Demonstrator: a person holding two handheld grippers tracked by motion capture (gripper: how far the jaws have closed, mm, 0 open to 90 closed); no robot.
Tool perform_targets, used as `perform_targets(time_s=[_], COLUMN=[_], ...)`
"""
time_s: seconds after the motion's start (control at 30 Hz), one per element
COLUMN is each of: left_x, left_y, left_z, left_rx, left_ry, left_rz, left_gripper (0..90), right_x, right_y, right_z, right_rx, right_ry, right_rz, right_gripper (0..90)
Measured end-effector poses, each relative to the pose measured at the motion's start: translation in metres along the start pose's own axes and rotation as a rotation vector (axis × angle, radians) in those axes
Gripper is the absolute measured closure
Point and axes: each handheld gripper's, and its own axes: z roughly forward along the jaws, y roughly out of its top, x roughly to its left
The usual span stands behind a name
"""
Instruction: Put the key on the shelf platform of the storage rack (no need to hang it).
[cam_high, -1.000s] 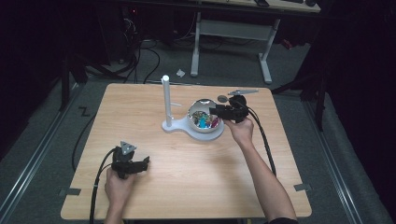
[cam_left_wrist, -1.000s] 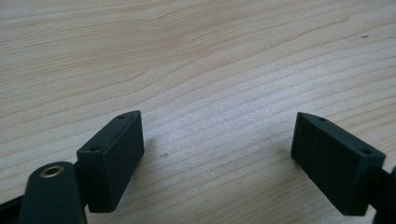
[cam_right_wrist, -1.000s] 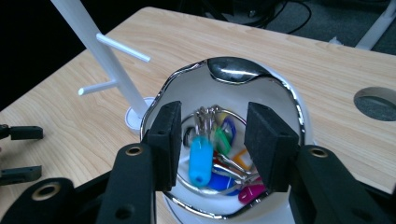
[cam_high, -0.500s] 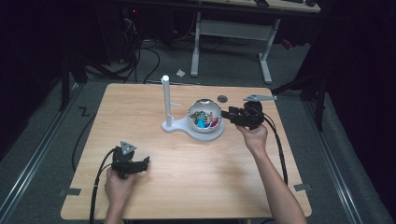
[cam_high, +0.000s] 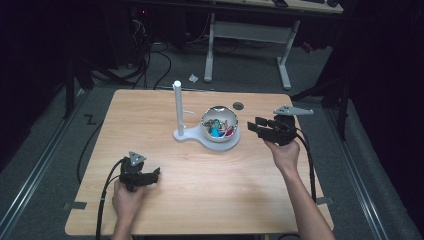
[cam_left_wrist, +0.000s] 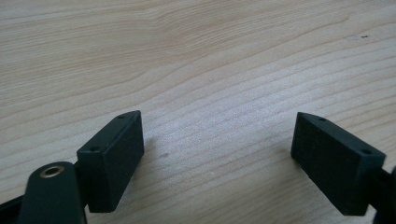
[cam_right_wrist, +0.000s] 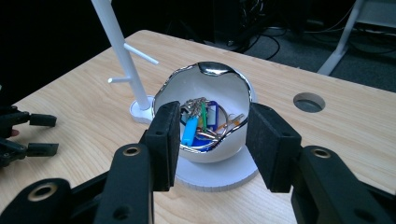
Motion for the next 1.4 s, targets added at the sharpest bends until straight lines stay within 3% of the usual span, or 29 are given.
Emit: perform_targets(time_s=[0.2, 0.33, 0.77, 1.4], left_x=[0.000, 0.000, 0.000, 0.000], left_y=[0.000, 0.000, 0.000, 0.000], left_z=[0.000, 0.000, 0.000, 0.000], left_rx=[0.001, 0.001, 0.001, 0.001], left_ry=[0.000, 0.000, 0.000, 0.000], left_rz=[0.001, 0.002, 0.001, 0.001], left_gripper=[17.6, 17.6, 17.6, 17.6], right_x=[0.003, 0.009, 0.030, 0.033], right_y=[-0.007, -0.011, -0.014, -0.040], right_z=[-0.017, -0.025, -0.051, -0.068], right_rx=[-0.012, 0.009, -0.037, -0.041], right_ry=[0.008, -0.008, -0.016, -0.047], right_rz=[0.015, -0.016, -0.048, -0.024], right_gripper=[55.8, 55.2, 54.1, 53.8])
